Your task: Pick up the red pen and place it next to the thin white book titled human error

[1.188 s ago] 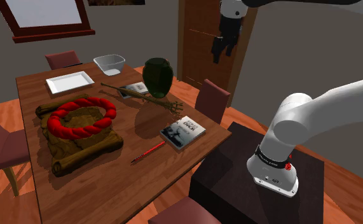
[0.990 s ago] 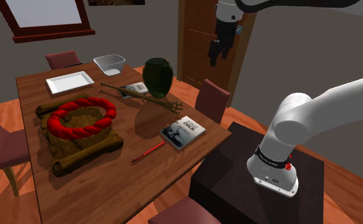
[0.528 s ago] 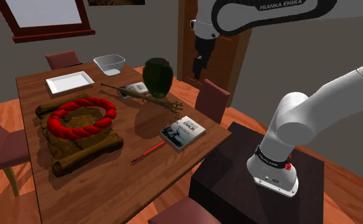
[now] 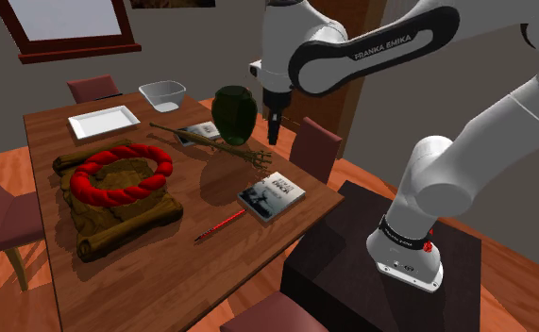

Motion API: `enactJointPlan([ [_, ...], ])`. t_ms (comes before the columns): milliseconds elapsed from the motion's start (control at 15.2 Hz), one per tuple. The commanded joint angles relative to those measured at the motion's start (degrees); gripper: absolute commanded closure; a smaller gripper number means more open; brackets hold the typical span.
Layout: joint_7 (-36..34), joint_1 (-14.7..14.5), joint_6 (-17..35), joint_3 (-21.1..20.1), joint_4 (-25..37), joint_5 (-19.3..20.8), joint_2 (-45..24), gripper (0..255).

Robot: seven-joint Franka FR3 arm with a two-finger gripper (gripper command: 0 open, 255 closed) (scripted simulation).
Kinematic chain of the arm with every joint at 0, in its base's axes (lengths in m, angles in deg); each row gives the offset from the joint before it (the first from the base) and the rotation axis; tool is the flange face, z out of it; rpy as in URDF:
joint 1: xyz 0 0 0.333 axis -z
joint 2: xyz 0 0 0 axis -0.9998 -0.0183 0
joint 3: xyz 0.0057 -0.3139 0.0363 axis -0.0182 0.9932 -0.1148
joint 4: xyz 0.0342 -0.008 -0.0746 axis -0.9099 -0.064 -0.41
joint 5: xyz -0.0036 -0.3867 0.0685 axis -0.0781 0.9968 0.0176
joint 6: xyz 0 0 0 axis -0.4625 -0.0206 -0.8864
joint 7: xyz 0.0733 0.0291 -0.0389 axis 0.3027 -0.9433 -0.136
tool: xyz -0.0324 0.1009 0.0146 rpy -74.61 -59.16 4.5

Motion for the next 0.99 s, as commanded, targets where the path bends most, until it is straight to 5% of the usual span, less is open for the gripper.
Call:
enactJointPlan([
  [0, 1.33, -1.45, 2.71, -1.42, 0.46, 0.77, -3.14, 0],
  [924, 7.92, -8.05, 21.80, -9.80, -2.24, 13.04, -21.00, 0],
])
